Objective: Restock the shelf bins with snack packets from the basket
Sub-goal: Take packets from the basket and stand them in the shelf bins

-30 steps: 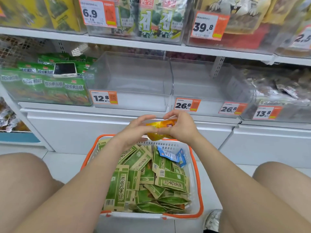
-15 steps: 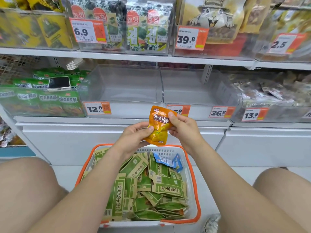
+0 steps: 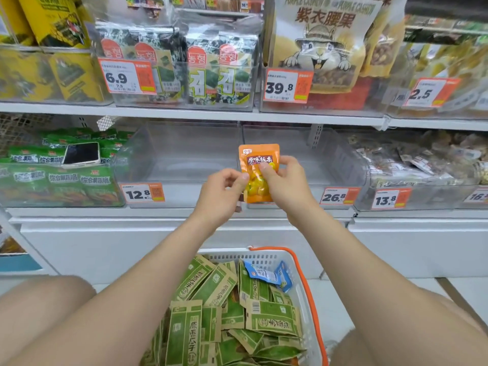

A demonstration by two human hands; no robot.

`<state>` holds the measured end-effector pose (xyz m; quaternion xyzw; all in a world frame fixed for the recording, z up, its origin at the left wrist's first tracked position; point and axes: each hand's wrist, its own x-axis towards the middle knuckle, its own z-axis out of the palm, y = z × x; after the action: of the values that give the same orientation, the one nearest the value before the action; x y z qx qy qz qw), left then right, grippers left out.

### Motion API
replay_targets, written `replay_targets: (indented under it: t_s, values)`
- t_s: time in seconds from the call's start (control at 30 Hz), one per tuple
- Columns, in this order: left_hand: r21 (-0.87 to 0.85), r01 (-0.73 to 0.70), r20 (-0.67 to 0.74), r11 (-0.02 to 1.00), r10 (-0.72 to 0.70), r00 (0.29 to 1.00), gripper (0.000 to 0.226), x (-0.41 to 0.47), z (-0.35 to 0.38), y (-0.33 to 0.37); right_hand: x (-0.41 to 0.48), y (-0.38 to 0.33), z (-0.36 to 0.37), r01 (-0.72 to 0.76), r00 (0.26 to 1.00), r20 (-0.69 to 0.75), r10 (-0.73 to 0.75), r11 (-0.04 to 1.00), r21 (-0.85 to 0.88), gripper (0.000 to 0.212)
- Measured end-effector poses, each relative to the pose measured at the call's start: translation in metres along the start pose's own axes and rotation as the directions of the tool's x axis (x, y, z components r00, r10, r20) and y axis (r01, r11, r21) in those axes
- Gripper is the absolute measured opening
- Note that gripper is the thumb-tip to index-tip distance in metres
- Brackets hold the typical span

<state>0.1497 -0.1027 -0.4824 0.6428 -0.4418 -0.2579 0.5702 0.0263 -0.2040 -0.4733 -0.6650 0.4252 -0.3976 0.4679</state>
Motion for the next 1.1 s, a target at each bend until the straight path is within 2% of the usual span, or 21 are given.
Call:
replay_targets:
  t_s: [0.03,0.07,0.13,0.2,0.27,0.33,0.43,0.5,0.57,0.73,0.87,0.97,1.1]
  values:
    - [0.208,-0.095,-0.009,0.974,0.099,0.995,0.030,0.009,-0.001,0.007,0.017,0.000,0.000,0.003,0.999,-0.034,-0.003,1.000,-0.015,0.045]
    - [0.414,-0.173,-0.003,0.894,0.192,0.981,0.032,0.017,-0.003,0.013,0.035,-0.001,-0.001,0.004,0.998,-0.061,-0.007,0.999,-0.046,0.048]
    - [0.699,-0.242,0.053,0.673,0.289,0.956,0.025,0.032,-0.005,0.017,0.068,-0.002,0.000,-0.030,0.993,-0.120,0.019,0.995,-0.094,0.052]
    - [0.813,-0.292,0.168,0.505,0.276,0.946,0.033,0.047,-0.003,0.015,0.096,-0.002,0.004,-0.125,0.979,-0.171,0.112,0.990,-0.069,0.053]
    - [0.848,-0.321,0.238,0.422,0.239,0.941,0.041,0.060,0.005,0.010,0.125,0.007,0.010,-0.202,0.965,-0.188,0.183,0.975,-0.089,0.047]
    - [0.860,-0.304,0.224,0.410,0.232,0.947,0.042,0.072,0.015,0.003,0.150,0.013,0.019,-0.226,0.965,-0.165,0.202,0.963,-0.144,0.042]
    - [0.891,-0.231,0.123,0.390,0.283,0.951,0.035,0.090,0.024,-0.011,0.180,0.018,0.033,-0.220,0.975,-0.076,0.208,0.947,-0.233,0.031]
    - [0.913,-0.176,0.067,0.367,0.291,0.954,0.034,0.102,0.027,-0.017,0.191,0.009,0.040,-0.190,0.980,-0.005,0.197,0.934,-0.302,0.035]
    - [0.924,-0.151,0.050,0.351,0.280,0.959,0.038,0.111,0.032,-0.026,0.205,0.010,0.044,-0.255,0.963,0.008,0.269,0.922,-0.293,0.041]
    - [0.878,-0.090,-0.012,0.471,0.209,0.978,0.028,0.125,0.036,-0.053,0.261,0.049,0.059,-0.123,0.991,0.003,0.137,0.898,-0.423,0.040]
    - [0.875,-0.046,-0.065,0.481,0.211,0.975,0.022,0.126,0.041,-0.059,0.282,0.059,0.053,-0.094,0.994,0.007,0.107,0.901,-0.424,0.017]
    - [0.865,-0.030,-0.067,0.500,0.176,0.982,0.023,0.128,0.039,-0.058,0.286,0.061,0.057,-0.121,0.991,0.004,0.135,0.903,-0.412,0.029]
    - [0.877,-0.026,-0.065,0.479,0.174,0.983,0.025,0.125,0.039,-0.057,0.275,0.055,0.064,-0.160,0.986,-0.062,0.152,0.807,-0.568,0.059]
